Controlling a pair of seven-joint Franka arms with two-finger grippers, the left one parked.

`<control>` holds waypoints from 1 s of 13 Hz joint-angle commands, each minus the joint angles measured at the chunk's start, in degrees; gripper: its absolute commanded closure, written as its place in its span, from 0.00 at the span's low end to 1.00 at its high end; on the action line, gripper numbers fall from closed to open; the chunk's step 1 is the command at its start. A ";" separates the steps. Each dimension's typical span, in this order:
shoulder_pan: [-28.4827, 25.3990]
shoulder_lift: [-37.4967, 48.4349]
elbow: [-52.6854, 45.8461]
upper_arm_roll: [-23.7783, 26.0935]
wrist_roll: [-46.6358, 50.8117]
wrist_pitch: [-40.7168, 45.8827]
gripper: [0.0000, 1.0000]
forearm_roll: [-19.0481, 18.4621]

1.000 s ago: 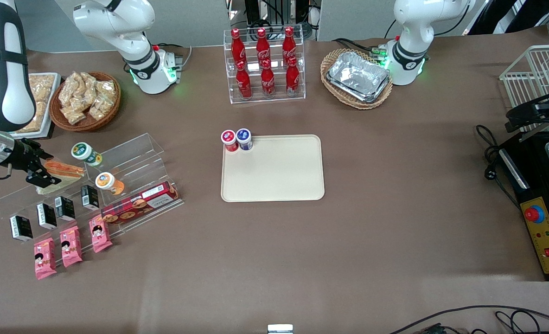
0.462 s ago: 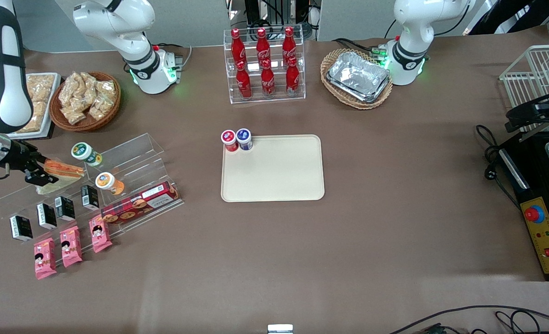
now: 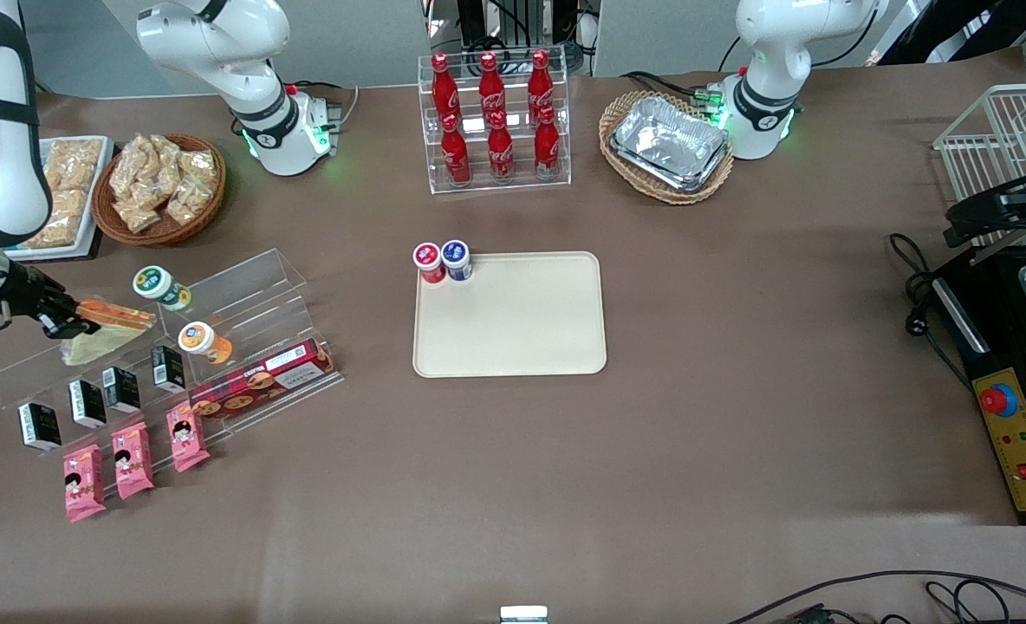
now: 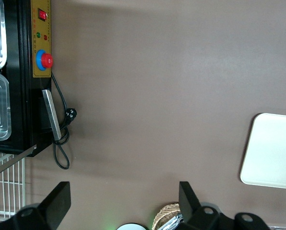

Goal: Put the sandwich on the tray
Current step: 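Lower the right gripper and close it on the triangular sandwich, then lift the sandwich out of the rack with the right gripper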

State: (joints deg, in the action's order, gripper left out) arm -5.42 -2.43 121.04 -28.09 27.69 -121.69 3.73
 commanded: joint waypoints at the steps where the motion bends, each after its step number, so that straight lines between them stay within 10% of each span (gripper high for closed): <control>1: -0.21 -2.65 -8.06 -0.57 -3.87 6.07 0.62 -0.21; 13: -2.32 -10.58 -33.58 9.44 -32.94 25.80 0.62 0.58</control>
State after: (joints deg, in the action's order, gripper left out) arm -8.24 -11.74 90.66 -21.60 0.93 -97.74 3.81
